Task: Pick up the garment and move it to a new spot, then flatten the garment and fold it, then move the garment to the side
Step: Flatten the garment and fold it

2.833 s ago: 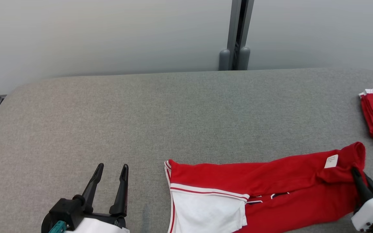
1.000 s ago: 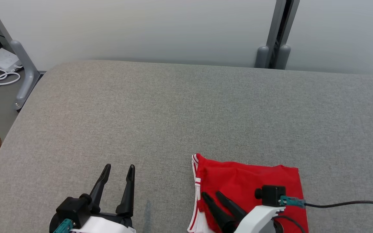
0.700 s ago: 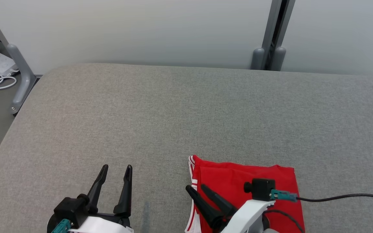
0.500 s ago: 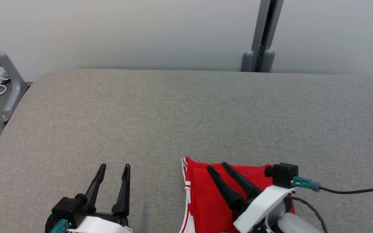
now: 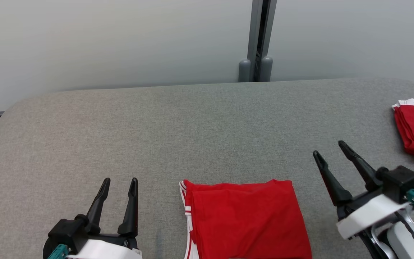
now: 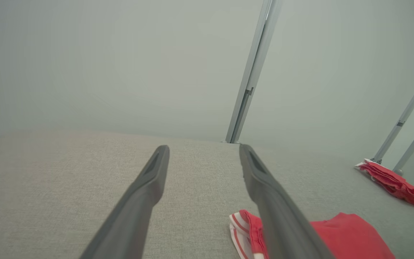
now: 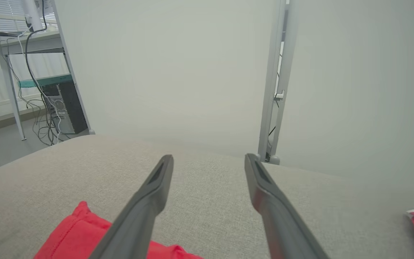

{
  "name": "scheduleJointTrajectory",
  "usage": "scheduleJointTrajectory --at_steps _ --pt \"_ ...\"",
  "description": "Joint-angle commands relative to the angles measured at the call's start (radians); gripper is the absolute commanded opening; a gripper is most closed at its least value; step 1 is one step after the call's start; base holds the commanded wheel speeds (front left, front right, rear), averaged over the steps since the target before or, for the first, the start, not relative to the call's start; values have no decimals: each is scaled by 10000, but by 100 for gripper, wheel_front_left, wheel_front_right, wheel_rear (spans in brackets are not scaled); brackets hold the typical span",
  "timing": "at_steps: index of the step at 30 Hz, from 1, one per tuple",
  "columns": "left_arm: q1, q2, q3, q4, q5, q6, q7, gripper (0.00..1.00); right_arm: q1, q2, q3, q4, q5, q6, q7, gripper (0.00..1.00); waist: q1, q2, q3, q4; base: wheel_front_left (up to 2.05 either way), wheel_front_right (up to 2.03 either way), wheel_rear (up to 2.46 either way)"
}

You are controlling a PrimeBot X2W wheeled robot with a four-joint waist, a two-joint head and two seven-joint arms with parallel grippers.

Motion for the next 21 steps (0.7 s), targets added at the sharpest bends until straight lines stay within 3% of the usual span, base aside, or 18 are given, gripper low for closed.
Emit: scheduleJointTrajectory --at_steps 1,4,8,21 --pt "-5 32 23 -37 4 2 -35 100 441 43 -420 -127 -292 -2 -37 100 0 0 20 -61 0 0 0" --pt "47 36 66 -55 44 -22 -33 100 1019 224 -1544 -493 -1335 -2 -42 100 0 0 15 -127 0 0 0" --pt "130 33 74 -44 155 -84 -33 100 2108 1039 -3278 -1120 -2449 -3 -30 100 0 0 -10 -134 0 0 0" --pt "182 36 224 -17 578 -120 -33 100 3065 1896 -4451 -1741 -3195 -3 -28 100 0 0 46 -70 0 0 0"
